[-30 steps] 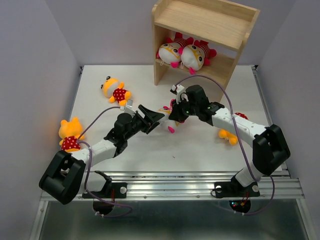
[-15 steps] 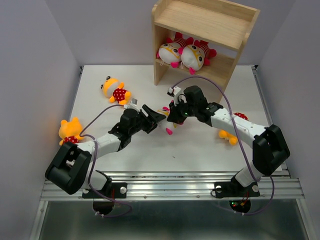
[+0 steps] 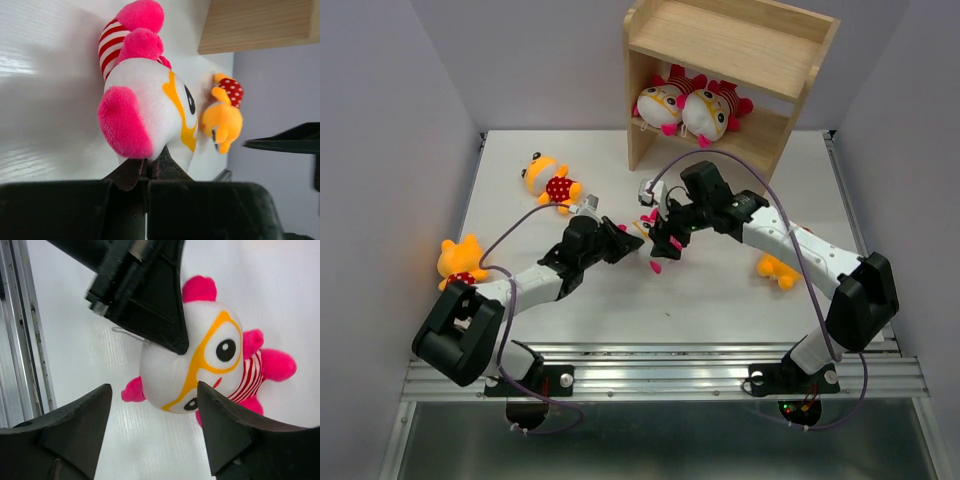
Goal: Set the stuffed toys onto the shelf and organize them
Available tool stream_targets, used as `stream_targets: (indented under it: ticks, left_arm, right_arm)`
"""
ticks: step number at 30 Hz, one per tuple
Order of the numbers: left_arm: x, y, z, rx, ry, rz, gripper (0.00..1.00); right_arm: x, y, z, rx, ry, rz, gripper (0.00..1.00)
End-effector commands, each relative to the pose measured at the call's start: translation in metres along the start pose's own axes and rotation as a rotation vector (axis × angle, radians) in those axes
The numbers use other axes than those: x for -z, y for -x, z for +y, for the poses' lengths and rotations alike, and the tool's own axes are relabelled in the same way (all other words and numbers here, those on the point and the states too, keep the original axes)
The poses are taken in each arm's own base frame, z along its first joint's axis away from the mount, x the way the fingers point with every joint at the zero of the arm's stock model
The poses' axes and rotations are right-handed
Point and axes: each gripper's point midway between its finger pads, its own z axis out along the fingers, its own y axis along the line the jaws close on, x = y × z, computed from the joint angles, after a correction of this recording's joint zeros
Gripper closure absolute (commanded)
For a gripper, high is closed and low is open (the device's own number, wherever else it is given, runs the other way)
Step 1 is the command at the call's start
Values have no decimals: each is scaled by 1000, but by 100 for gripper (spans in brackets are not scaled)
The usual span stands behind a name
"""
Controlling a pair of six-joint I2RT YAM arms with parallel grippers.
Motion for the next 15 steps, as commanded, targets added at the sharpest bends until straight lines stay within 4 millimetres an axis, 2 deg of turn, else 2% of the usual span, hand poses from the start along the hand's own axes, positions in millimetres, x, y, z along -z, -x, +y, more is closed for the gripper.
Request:
stream_targets:
  ticks: [1,2,4,5,6,9,10,11,12,14,15]
  left_arm:
    - [11,27,-36,-240,-76,-99,100]
    - [14,32,-37,-282,-66,-124,100]
    - [26,37,-47,-364,-88,-157,100]
    - [30,39,-51,-431,-100,-170,100]
    - [34,40,-56,-462,-115,-178,100]
    - [50,42,-82,-573,-198,-204,100]
    - [57,44,-95,-595,-238,-222,100]
    - [60,44,-103,-616,-268,-228,100]
    - [66,43,-120,-644,-331,-231,100]
    - [71,41,-138,-666,-397,-230,100]
    - [75,41,-154,-678,-440,-231,100]
  right_arm:
    - [17,26,6,253,38,16,22]
    - [31,39,-3,275,5,9,18]
    - [48,58,-16,293,-34,-20,16]
    - [56,62,-20,279,-33,-22,12]
    - [77,94,-27,303,-55,-95,12]
    - [101,133,-29,326,-65,-174,7]
    - [122,161,-30,354,-99,-240,4]
    - [131,178,-32,366,-130,-285,0]
    - [147,199,-35,376,-189,-334,0]
    - [165,228,-39,350,-259,-432,0]
    - [175,239,-43,336,-299,-470,0]
